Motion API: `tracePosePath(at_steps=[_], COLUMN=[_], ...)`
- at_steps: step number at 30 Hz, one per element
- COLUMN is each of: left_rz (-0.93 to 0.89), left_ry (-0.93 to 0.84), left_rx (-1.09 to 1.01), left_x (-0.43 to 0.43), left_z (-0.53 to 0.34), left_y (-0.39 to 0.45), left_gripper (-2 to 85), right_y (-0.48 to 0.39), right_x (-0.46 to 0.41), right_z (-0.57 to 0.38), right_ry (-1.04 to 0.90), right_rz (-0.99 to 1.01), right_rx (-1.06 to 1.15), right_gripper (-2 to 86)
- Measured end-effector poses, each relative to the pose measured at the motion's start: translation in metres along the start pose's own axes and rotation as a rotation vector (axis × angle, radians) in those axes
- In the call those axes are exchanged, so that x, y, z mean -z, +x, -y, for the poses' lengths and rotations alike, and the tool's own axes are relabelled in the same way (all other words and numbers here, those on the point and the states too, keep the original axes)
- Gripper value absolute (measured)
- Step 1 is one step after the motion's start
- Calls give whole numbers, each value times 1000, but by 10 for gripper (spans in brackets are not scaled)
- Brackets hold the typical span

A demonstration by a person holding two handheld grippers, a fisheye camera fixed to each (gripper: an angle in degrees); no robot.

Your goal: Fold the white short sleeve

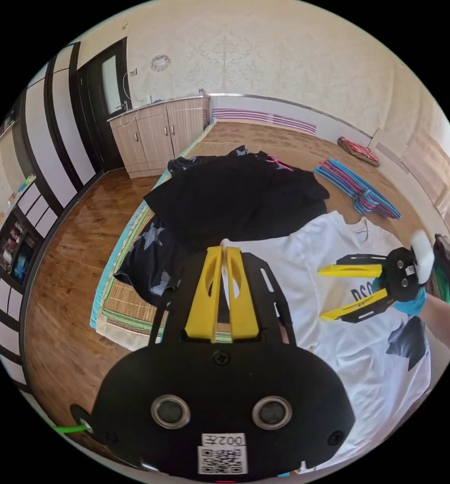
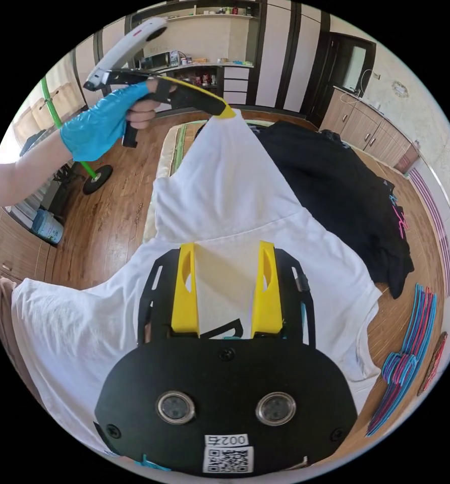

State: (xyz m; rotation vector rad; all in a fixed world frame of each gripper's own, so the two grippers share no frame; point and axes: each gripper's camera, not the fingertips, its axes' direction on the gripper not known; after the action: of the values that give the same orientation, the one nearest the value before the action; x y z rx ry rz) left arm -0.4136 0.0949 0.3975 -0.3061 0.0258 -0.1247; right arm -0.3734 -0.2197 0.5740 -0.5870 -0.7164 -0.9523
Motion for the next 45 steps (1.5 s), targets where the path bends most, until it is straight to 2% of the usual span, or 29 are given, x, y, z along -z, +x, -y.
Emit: tracePosePath(at_steps=[5,11,19,26,33,38,45], left_rz=[-111,-194,-259,-339,-331,-158,-107], left_ry=[101,103,28,-111,-93,-110,-173], left_rx=[-109,-250,-358,-404,-411,-339,-213], left_x=[57,80,54,5,21,19,-11], left_z=[15,27,23,9,-7,-27,-43], left_y=[42,113,198,253,244,200,156], left_gripper=[-9,-11,-13,-11,16,43,64], right_y=[7,3,-12,-25,-19,1,36], right_x=[-6,27,93,104,98,89,63], right_z=[-8,-44,-121,-188,-219,-216,-214], right_ry=[10,87,204,146,162,202,190], right_rz=[51,15,-35,-44,-11,-52,-34], right_rx=[-50,-151,-256,-354,-437,-510,-645], right_gripper=[166,134,112,110,109,111,118])
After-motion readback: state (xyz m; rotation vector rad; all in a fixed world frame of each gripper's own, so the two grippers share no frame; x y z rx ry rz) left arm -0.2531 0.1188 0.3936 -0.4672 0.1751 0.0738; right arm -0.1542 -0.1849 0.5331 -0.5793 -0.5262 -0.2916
